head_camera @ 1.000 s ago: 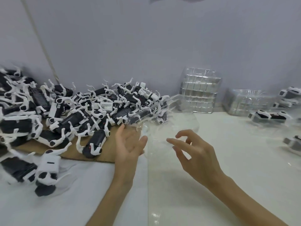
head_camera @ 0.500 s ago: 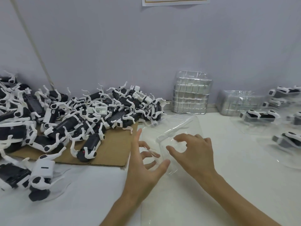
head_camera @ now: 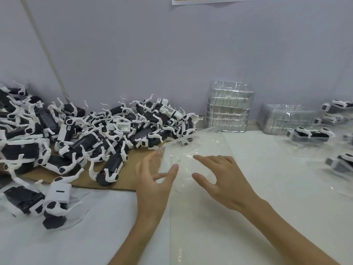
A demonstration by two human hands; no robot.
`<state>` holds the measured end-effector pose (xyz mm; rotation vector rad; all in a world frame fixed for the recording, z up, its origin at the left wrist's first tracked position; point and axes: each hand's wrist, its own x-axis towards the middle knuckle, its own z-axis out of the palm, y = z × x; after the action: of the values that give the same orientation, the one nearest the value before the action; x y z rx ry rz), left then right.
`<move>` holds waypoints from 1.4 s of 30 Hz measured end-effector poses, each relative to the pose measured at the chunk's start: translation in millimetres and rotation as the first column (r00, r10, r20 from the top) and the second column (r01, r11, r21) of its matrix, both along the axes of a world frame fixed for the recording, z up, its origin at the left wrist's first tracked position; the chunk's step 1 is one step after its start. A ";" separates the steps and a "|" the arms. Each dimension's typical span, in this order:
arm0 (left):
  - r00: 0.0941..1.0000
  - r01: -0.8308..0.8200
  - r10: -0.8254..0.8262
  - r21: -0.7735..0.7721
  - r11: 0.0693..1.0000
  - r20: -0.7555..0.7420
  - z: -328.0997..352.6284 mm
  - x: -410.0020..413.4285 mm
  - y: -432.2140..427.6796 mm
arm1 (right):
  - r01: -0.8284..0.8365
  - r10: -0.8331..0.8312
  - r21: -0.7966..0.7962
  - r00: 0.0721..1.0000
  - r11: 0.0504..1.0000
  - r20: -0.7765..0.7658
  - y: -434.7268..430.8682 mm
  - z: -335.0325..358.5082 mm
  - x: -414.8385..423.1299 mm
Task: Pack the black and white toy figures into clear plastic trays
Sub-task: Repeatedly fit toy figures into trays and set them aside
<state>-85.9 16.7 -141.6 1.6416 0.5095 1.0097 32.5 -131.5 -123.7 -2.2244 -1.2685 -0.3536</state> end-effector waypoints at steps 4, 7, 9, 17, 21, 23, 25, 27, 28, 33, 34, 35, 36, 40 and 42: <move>0.998 -0.020 0.016 -0.072 0.997 -0.059 0.0 -0.4 6.9 | 0.012 -0.007 -0.081 0.999 0.997 0.051 0.9 -0.2 -4.5; 0.997 0.023 -0.030 -0.100 0.995 -0.066 0.6 -0.6 6.9 | 0.019 -0.015 -0.064 0.998 0.998 0.055 0.3 3.5 -6.6; 0.994 0.061 -0.079 -0.214 0.975 -0.080 1.1 0.7 7.1 | 0.019 -0.015 -0.064 0.998 0.998 0.065 -1.7 5.5 -6.7; 0.954 0.025 -0.105 -0.277 0.961 -0.279 5.3 4.5 30.3 | -0.057 0.060 -0.037 0.996 0.998 0.067 -8.0 12.9 1.3; 0.866 0.037 -0.015 0.034 0.999 -0.501 7.0 11.2 42.2 | -0.109 0.110 -0.034 0.994 0.993 0.009 -10.1 10.8 9.4; 0.802 0.011 0.131 0.234 0.972 -0.582 13.3 19.2 54.6 | -0.135 0.135 0.016 0.991 0.991 0.003 -10.8 11.4 11.5; 0.769 -0.016 0.280 0.421 0.907 -0.575 23.1 31.3 69.6 | -0.159 0.155 0.092 0.987 0.983 0.049 -10.6 12.0 12.1; 0.777 -0.016 0.345 0.531 0.847 -0.527 30.6 49.6 87.5 | -0.174 0.158 0.174 0.982 0.969 0.103 -9.8 12.9 11.7; 0.778 0.001 0.347 0.553 0.833 -0.523 33.7 60.0 98.0 | -0.179 0.156 0.213 0.980 0.961 0.120 -9.3 13.1 11.5; 0.647 0.165 0.311 0.526 0.834 -0.696 41.2 105.2 137.7 | -0.177 0.133 0.332 0.979 0.926 0.152 -8.3 11.5 13.5; 0.604 0.176 0.355 0.553 0.814 -0.714 38.6 110.6 140.4 | -0.170 0.124 0.340 0.981 0.925 0.152 -8.4 10.6 14.7; 0.585 0.162 0.403 0.588 0.792 -0.704 35.6 114.6 142.4 | -0.161 0.115 0.346 0.982 0.924 0.148 -8.5 9.4 16.2; 0.595 0.120 0.443 0.619 0.776 -0.671 33.1 117.2 143.4 | -0.152 0.108 0.353 0.984 0.923 0.141 -8.9 8.1 17.6; 0.720 -0.121 0.528 0.668 0.734 -0.451 24.8 114.9 137.4 | -0.108 0.086 0.387 0.994 0.916 0.075 -10.4 5.0 23.2; 0.749 -0.158 0.556 0.719 0.677 -0.360 21.3 110.1 130.9 | -0.086 0.075 0.407 0.996 0.910 0.042 -11.6 4.6 26.0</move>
<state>24.2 147.7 -120.3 2.5877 1.0103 1.0608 58.5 -143.1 -119.1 -1.8129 -1.1698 -0.5617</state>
